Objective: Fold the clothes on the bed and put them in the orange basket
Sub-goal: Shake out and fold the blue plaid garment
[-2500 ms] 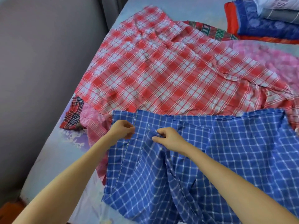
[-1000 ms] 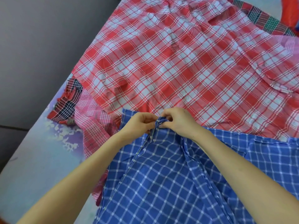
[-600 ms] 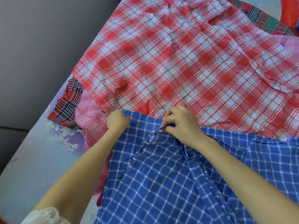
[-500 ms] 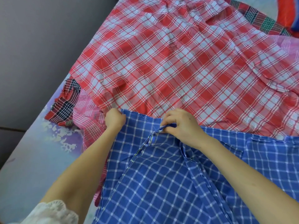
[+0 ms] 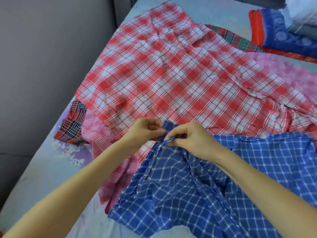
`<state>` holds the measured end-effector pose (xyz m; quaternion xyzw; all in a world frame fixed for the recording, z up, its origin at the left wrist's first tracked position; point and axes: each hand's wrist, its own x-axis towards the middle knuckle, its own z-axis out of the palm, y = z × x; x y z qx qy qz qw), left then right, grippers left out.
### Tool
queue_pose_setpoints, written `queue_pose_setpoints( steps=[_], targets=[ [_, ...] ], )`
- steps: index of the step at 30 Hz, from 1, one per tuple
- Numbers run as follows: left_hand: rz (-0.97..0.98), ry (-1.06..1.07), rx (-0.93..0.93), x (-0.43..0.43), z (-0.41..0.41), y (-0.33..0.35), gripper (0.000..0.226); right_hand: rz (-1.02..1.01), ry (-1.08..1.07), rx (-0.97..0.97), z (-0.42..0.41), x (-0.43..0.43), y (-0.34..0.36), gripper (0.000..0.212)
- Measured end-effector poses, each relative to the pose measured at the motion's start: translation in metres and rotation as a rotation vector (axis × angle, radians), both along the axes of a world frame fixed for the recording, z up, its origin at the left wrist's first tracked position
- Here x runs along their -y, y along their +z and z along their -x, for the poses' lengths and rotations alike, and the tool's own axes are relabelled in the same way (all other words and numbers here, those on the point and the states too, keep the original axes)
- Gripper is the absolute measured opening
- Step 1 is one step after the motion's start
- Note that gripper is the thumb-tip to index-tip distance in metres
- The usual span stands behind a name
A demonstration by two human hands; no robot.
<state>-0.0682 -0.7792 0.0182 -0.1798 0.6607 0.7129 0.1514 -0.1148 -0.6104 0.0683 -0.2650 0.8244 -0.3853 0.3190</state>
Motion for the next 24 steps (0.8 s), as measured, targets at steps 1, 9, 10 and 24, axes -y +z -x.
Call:
queue_pose_setpoints(
  steps=[1,9,10,24],
  targets=[
    [-0.033,-0.022,-0.028,-0.008,-0.005,0.016,0.010,0.011,-0.024,-0.027,-0.004,-0.006,0.011,0.014],
    [0.170,-0.243,-0.208,-0.048,-0.024,0.097,0.018,-0.014,-0.143,-0.124,-0.025,-0.052,0.076,0.050],
    [0.226,-0.278,-0.236,-0.055,-0.025,0.105,0.019,-0.030,-0.129,-0.149,-0.029,-0.058,0.083,0.040],
    [0.378,-0.555,-0.413,-0.140,-0.064,0.188,0.031,0.174,-0.302,-0.566,-0.085,-0.170,0.191,0.019]
  ],
)
